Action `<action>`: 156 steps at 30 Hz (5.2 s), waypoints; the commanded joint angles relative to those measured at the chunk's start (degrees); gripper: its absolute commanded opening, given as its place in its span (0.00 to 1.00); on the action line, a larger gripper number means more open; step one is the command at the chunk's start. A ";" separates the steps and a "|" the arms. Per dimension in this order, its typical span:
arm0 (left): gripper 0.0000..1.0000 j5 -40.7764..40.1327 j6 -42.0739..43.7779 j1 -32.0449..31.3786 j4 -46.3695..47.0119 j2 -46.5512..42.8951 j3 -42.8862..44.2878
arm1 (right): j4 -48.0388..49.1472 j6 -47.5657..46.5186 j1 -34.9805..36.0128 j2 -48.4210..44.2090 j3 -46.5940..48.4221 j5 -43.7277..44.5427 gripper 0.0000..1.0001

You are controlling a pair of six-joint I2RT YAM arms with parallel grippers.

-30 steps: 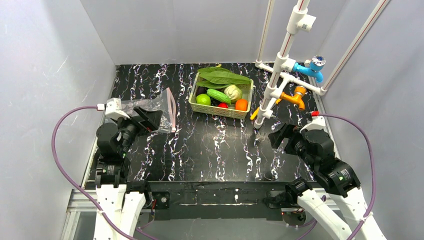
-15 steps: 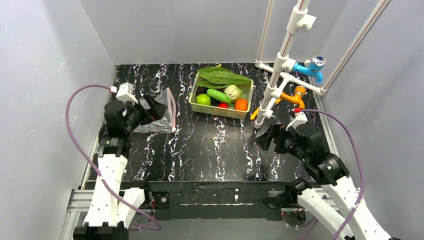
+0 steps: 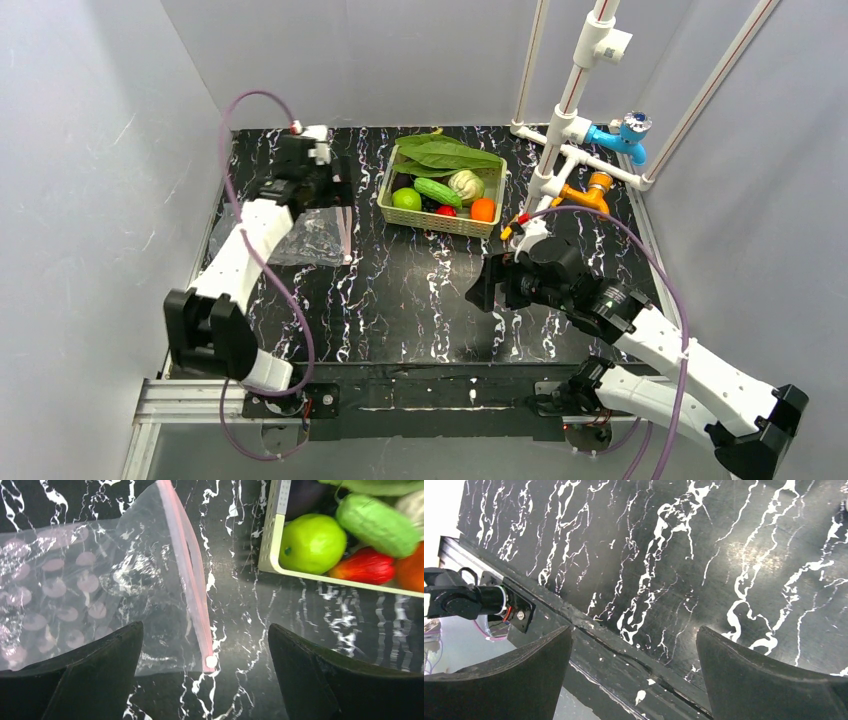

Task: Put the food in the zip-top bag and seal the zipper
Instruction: Pick up the zipper food storage bag at the center of the board, then open the zipper of the food storage bag.

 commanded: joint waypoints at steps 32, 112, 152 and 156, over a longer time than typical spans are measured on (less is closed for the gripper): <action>0.11 -15.82 6.29 -8.78 1.18 25.79 2.72 | 0.60 4.69 1.96 -3.10 0.28 1.16 1.00; 0.04 -2.29 7.43 -14.40 10.00 -14.31 -9.79 | 3.19 -2.89 9.06 55.12 56.98 18.54 0.01; 0.00 -31.57 13.56 -14.14 10.92 -15.82 -12.83 | -2.54 -15.59 4.32 50.89 65.82 -7.30 0.63; 0.00 -31.92 13.40 -13.91 10.52 -13.87 -12.28 | -0.94 -19.05 4.36 44.71 59.58 -5.64 0.77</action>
